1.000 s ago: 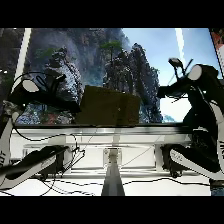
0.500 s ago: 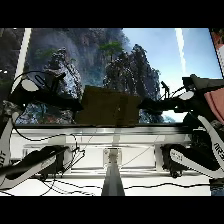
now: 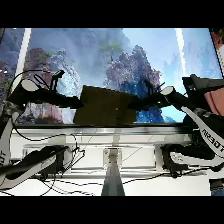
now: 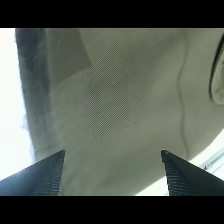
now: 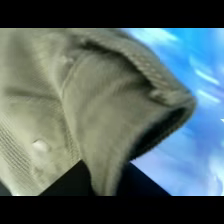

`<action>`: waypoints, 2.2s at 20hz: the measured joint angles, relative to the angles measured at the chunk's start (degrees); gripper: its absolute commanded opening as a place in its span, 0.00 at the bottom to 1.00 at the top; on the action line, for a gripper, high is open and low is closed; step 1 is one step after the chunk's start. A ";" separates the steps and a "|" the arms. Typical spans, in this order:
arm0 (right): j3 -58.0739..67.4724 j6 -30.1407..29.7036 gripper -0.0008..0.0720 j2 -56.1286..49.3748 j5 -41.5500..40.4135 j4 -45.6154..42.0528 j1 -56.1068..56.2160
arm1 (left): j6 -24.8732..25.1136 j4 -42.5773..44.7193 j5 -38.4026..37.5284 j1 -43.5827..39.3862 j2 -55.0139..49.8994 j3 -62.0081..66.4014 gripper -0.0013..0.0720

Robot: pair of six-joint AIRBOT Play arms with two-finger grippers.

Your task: Fold the clothes and pants, and hang the long-sleeved shirts on hangers.

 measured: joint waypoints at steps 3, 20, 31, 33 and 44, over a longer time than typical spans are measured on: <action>6.64 -0.96 0.06 0.42 1.18 -0.94 0.70 | 0.39 1.01 2.80 0.68 0.00 1.79 0.98; 40.24 32.06 0.07 35.60 34.73 -62.99 -52.59 | 0.79 5.22 7.30 2.38 6.80 27.02 0.98; 41.29 46.66 0.41 38.75 37.29 -66.51 -79.03 | 0.79 5.18 7.63 2.38 6.99 27.30 0.98; 41.29 44.87 0.06 37.51 36.41 -60.61 -79.67 | 0.79 5.20 7.63 2.38 6.97 27.30 0.98; 41.24 25.62 0.06 34.47 28.30 -47.41 -48.35 | 0.79 5.20 7.65 2.38 6.99 27.30 0.98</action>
